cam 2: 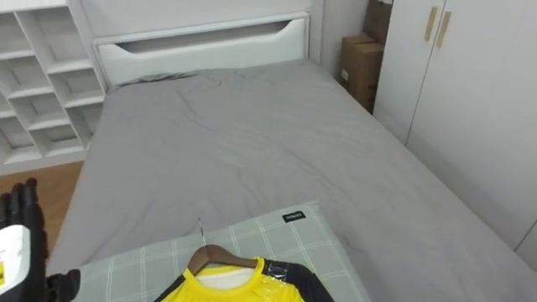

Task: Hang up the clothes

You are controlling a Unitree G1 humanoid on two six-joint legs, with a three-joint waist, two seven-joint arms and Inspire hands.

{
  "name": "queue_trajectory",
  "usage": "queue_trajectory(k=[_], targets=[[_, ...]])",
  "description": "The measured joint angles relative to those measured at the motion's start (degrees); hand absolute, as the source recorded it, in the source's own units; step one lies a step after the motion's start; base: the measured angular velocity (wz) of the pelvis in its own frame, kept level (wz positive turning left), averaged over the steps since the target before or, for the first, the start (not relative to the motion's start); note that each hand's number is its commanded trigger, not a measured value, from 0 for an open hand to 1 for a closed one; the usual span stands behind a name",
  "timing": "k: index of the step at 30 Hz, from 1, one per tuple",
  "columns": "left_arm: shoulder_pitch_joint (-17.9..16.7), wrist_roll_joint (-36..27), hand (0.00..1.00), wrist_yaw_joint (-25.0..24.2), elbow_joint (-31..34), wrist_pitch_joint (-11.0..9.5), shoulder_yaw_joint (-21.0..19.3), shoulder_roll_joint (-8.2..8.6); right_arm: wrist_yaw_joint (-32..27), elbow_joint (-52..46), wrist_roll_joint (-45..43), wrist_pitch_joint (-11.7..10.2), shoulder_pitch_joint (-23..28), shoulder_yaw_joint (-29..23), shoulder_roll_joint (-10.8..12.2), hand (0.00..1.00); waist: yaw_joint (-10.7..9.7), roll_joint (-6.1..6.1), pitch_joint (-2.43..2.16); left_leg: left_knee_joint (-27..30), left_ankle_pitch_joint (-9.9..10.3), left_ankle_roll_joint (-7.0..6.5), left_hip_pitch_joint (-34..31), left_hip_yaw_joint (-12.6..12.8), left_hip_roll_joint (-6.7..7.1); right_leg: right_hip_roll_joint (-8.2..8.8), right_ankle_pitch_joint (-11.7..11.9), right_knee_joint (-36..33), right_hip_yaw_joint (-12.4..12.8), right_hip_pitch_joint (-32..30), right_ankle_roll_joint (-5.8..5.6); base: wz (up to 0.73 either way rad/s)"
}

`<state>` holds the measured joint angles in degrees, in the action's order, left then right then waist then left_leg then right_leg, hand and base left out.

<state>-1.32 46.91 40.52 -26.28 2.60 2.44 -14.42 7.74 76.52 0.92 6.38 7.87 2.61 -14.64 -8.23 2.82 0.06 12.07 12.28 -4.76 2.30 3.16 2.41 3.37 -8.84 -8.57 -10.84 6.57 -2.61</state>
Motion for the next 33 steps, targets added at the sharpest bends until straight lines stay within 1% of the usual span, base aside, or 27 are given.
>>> queue_trajectory(k=[1,2,3,4,5,7,9,10,12,16,19,21,22,24,28,30,33], targets=[[0.9,0.0,0.00,-0.3,-0.5,0.0,0.3,0.00,0.0,0.0,-1.2,0.2,-0.1,0.1,0.1,0.00,-0.1,0.10,-0.06,0.1,-0.1,0.02,-0.5,0.0,-0.03,0.00,0.0,-0.3,0.0,-0.6,0.02,0.00],[2.6,0.0,0.00,-0.8,-1.1,0.0,0.8,0.00,0.2,0.0,-2.9,0.8,-0.4,0.8,0.3,0.00,0.0,0.24,-0.16,0.2,-0.3,0.04,-1.3,0.1,-0.03,0.02,0.1,-0.3,0.0,-1.1,0.11,-0.05],[4.3,0.0,0.00,-1.1,-2.0,0.0,1.6,0.01,0.6,0.0,-3.9,0.9,-0.6,1.2,0.2,0.00,0.0,-0.04,0.01,0.4,-0.5,0.08,-1.7,0.5,-0.08,0.03,0.1,-0.5,0.1,-1.7,0.16,-0.09],[4.9,0.0,0.00,-1.3,-2.3,-0.1,1.7,0.01,0.6,0.0,-4.3,1.0,-0.8,1.2,0.3,0.00,0.0,-0.11,0.08,0.5,-0.6,0.11,-1.7,0.7,-0.12,0.00,0.1,-0.6,0.4,-1.9,0.17,-0.16],[5.8,0.0,0.00,-1.4,-3.0,-0.1,1.9,0.02,0.7,0.0,-5.2,1.2,-1.4,1.5,0.3,0.00,0.0,-0.32,0.29,0.5,-0.6,0.13,-1.9,1.1,-0.32,-0.15,0.1,-1.0,0.9,-2.1,0.17,-0.16],[6.9,0.0,0.00,-2.2,-3.2,-0.1,2.1,0.01,0.6,0.0,-5.8,1.2,-2.1,2.5,0.3,0.00,-0.1,-0.58,0.26,0.6,-0.6,0.17,-2.6,1.2,-0.51,-0.27,0.1,-1.3,1.1,-2.9,0.17,-0.06],[10.1,-0.2,0.00,-2.3,-6.8,-0.3,2.2,0.03,0.5,0.0,-5.9,1.2,-3.7,3.0,0.4,0.00,-0.6,-0.67,0.49,0.9,-0.6,0.19,-3.8,1.2,-0.53,-0.29,0.2,-1.3,1.1,-3.8,0.33,0.03],[10.8,-0.3,0.00,-2.4,-7.8,-0.3,2.2,0.03,0.6,0.0,-5.9,1.2,-4.0,3.2,0.4,0.00,-0.7,-0.68,0.55,1.0,-0.6,0.19,-4.0,1.2,-0.57,-0.35,0.2,-1.3,1.1,-3.9,0.39,0.00],[12.9,-1.6,0.00,-2.4,-11.1,-0.4,2.2,0.03,0.6,-0.2,-5.6,1.1,-5.0,5.2,0.5,0.00,-0.8,-0.66,0.54,1.5,-0.6,0.22,-4.9,1.1,-0.67,-0.44,0.3,-1.3,1.1,-4.7,0.49,0.00],[15.3,-2.7,0.00,-2.5,-14.5,-0.6,2.3,0.05,0.4,-0.2,-5.2,1.1,-6.5,7.0,0.6,0.00,-0.9,-0.55,0.52,2.2,-0.7,0.33,-6.6,1.1,-0.78,-0.46,0.3,-1.8,1.2,-6.6,0.53,0.00],[18.0,-4.2,0.00,-2.4,-16.7,-0.7,2.3,-0.06,0.4,0.3,-5.2,1.0,-8.1,8.0,1.0,0.00,-0.8,-0.76,0.70,3.4,-0.8,0.39,-9.0,1.2,-0.92,-0.40,0.3,-2.7,1.0,-9.0,0.53,0.00],[20.5,-4.6,0.00,-2.4,-19.1,-1.3,2.2,-0.19,0.2,0.8,-5.2,0.5,-9.4,8.2,1.4,0.00,-0.8,-1.06,0.89,3.7,-0.8,0.37,-10.4,1.2,-0.97,-0.39,0.3,-3.3,1.1,-10.5,0.54,0.00],[21.1,-4.7,0.00,-2.4,-19.4,-1.5,2.2,-0.25,0.0,0.9,-5.2,0.5,-9.9,8.7,1.5,0.00,-0.8,-1.17,0.95,3.7,-0.8,0.35,-10.9,1.2,-0.98,-0.40,0.3,-3.3,1.1,-10.9,0.55,0.00],[23.5,-5.0,0.00,-2.3,-20.8,-2.5,2.2,-0.31,-0.5,1.2,-5.2,0.5,-11.0,9.7,1.6,0.00,-0.8,-1.28,1.11,4.3,-0.9,0.20,-13.0,1.3,-1.03,-0.40,0.5,-3.8,1.3,-13.1,0.81,0.00],[25.1,-6.7,0.00,-2.2,-23.9,-3.3,3.5,-0.25,-1.1,1.6,-3.5,0.4,-12.6,11.5,1.7,0.00,-0.9,-1.38,1.26,4.7,-0.9,0.20,-14.7,1.4,-1.14,-0.46,0.5,-4.2,1.4,-14.8,0.82,-0.01],[25.8,-8.2,0.00,-2.4,-25.6,-3.5,3.5,-0.17,-1.5,1.6,-1.6,-0.2,-12.9,12.0,1.9,0.00,-1.4,-1.55,1.48,5.1,-0.9,0.26,-15.9,1.4,-1.25,-0.48,0.5,-4.2,0.9,-15.8,0.85,0.02],[26.1,-10.3,0.00,-2.4,-26.0,-3.5,3.5,-0.08,-2.1,1.6,-0.4,-0.6,-13.6,12.1,2.3,0.00,-1.4,-1.91,1.75,6.8,-1.0,0.33,-17.8,1.3,-1.50,-0.45,0.5,-4.3,0.4,-16.6,0.88,0.06]])
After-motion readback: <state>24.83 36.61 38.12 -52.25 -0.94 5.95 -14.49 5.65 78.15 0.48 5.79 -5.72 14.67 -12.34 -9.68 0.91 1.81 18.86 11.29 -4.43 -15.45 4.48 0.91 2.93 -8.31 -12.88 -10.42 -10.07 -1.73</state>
